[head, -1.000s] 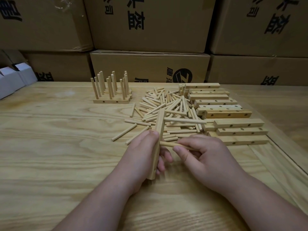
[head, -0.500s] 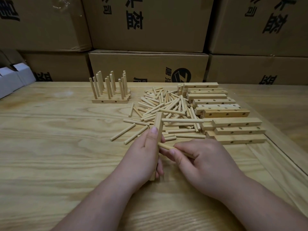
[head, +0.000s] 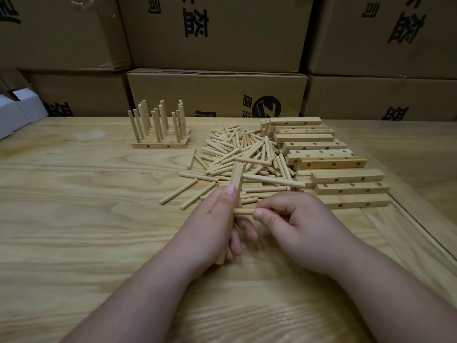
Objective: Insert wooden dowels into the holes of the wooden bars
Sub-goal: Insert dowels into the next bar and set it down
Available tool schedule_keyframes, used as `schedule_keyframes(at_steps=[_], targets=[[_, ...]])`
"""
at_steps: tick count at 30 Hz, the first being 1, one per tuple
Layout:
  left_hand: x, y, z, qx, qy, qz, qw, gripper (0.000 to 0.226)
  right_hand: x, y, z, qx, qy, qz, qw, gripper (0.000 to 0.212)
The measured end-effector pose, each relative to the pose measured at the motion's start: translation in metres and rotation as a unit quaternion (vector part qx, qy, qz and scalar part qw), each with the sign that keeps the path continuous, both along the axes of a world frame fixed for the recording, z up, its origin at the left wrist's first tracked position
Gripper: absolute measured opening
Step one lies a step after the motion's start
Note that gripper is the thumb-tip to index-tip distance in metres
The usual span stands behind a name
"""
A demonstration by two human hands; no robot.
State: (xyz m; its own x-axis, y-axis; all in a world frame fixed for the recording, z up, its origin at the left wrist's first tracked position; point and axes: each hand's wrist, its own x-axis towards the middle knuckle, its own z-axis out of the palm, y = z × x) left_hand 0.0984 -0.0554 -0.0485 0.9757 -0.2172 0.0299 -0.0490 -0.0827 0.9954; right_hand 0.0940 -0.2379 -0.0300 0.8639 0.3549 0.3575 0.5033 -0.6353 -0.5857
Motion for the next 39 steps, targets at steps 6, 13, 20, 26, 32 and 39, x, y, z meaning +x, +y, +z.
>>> schedule_keyframes(at_steps=[6, 13, 20, 26, 32, 39], targets=[[0.003, 0.008, 0.001, -0.143, 0.066, -0.014, 0.987, 0.044, -0.003, 0.008, -0.009, 0.075, 0.02, -0.026, 0.997, 0.017], [0.001, 0.003, -0.002, -0.115, 0.056, 0.026, 0.991, 0.048, -0.007, 0.018, -0.013, 0.053, -0.042, -0.034, 0.997, 0.017], [0.001, 0.007, 0.002, -0.184, 0.093, -0.045, 0.977, 0.043, -0.003, 0.013, -0.012, 0.086, 0.01, 0.04, 0.996, 0.021], [0.002, 0.011, -0.002, -0.185, 0.08, -0.034, 0.979, 0.043, 0.001, 0.018, -0.01, 0.068, 0.027, 0.031, 0.997, 0.02], [0.007, 0.012, -0.003, -0.216, 0.088, 0.0, 0.972, 0.047, 0.011, 0.028, -0.001, 0.029, 0.075, 0.004, 0.997, 0.02], [0.007, 0.009, -0.005, -0.149, 0.068, 0.002, 0.987, 0.036, 0.002, 0.027, -0.023, 0.114, 0.047, -0.012, 0.992, 0.012]])
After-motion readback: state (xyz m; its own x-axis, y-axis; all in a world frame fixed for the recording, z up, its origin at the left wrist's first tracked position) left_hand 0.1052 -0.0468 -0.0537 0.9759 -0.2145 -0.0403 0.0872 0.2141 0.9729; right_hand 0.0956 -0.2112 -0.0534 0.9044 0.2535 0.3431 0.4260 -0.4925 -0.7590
